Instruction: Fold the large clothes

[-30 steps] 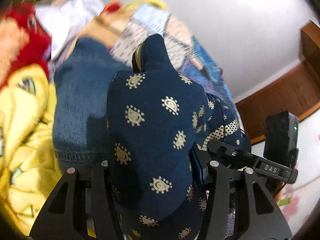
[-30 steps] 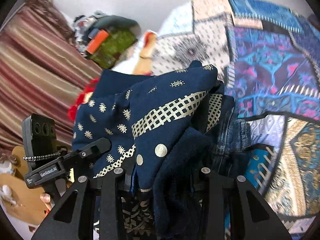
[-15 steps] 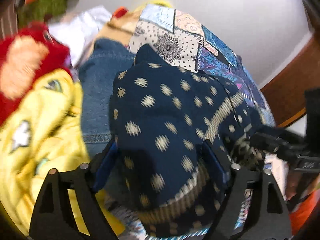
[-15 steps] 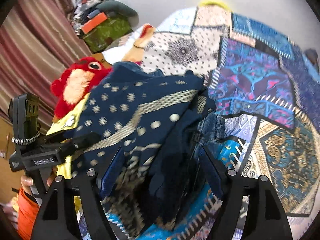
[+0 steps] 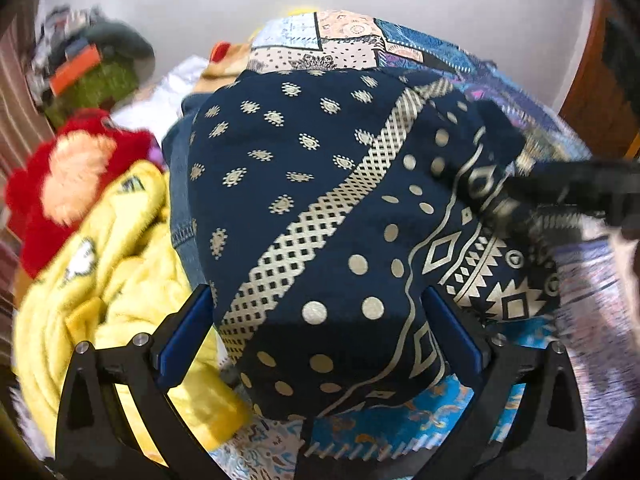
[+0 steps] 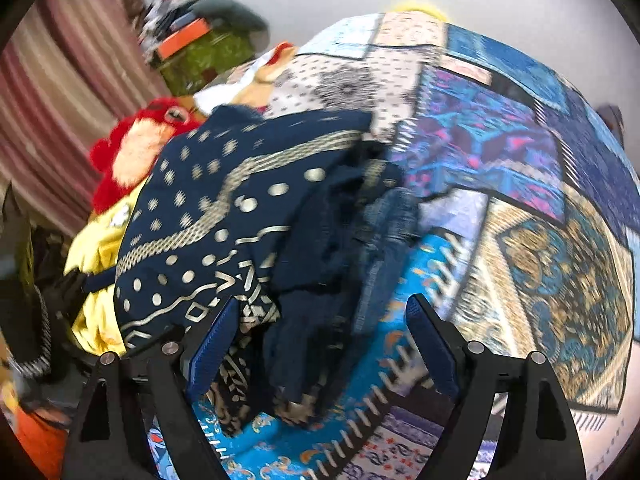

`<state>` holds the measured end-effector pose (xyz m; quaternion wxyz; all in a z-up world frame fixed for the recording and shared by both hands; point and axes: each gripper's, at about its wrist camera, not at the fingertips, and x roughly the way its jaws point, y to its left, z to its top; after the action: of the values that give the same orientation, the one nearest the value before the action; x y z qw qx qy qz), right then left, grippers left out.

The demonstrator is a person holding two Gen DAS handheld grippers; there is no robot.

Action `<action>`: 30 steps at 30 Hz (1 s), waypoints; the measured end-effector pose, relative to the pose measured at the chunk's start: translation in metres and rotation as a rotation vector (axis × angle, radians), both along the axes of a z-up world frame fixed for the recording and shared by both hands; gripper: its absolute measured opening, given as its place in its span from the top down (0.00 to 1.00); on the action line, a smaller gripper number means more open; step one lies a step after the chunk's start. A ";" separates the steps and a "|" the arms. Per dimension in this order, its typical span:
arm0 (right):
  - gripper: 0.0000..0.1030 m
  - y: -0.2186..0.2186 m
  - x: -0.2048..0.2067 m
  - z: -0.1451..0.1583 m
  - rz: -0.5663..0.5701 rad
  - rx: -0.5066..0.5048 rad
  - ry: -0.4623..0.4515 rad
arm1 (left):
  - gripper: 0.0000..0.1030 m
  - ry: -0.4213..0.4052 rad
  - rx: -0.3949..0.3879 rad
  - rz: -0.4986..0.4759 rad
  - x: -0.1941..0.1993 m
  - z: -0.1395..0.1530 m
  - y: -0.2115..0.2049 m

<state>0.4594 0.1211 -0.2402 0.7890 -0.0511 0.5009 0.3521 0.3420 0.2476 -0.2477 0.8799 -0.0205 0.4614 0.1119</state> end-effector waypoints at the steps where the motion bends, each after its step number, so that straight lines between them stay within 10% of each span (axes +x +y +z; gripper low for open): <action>1: 0.19 -0.008 0.002 0.003 -0.021 0.020 0.016 | 0.00 -0.003 0.039 -0.001 0.000 -0.002 -0.005; 8: 0.19 0.002 -0.022 0.037 0.059 0.075 -0.038 | 0.00 -0.032 0.052 0.018 -0.004 -0.006 -0.005; 15: 0.19 0.035 -0.025 -0.002 0.074 -0.039 -0.055 | 0.00 -0.045 0.002 0.031 -0.020 -0.005 -0.003; 23: 0.15 -0.023 -0.003 -0.028 0.023 0.022 0.016 | 0.01 -0.016 -0.191 0.060 -0.037 -0.015 0.003; 30: 0.15 -0.053 -0.029 -0.008 -0.043 0.012 0.006 | 0.01 -0.038 -0.123 0.044 -0.065 0.014 -0.021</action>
<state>0.4307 0.0679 -0.2483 0.7953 -0.0348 0.5020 0.3381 0.2769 0.2268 -0.2333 0.8829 -0.0867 0.4499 0.1023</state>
